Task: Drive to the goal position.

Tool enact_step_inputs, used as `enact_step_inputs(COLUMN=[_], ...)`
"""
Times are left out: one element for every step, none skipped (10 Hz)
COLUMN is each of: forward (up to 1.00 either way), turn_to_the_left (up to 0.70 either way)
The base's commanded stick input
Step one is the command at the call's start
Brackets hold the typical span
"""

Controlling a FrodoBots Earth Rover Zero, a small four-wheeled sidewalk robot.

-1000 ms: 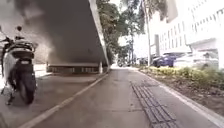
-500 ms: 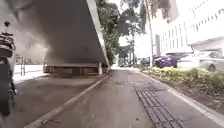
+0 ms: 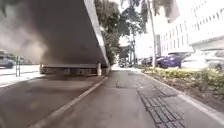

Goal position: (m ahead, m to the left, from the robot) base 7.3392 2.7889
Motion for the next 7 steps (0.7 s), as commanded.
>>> enact_step_inputs(forward=[0.7, 0.7, 0.7, 0.7, 0.7, 0.7, 0.7], turn_to_the_left=[0.0, -0.01, -0.01, 0.0, 0.0, -0.01, -0.01])
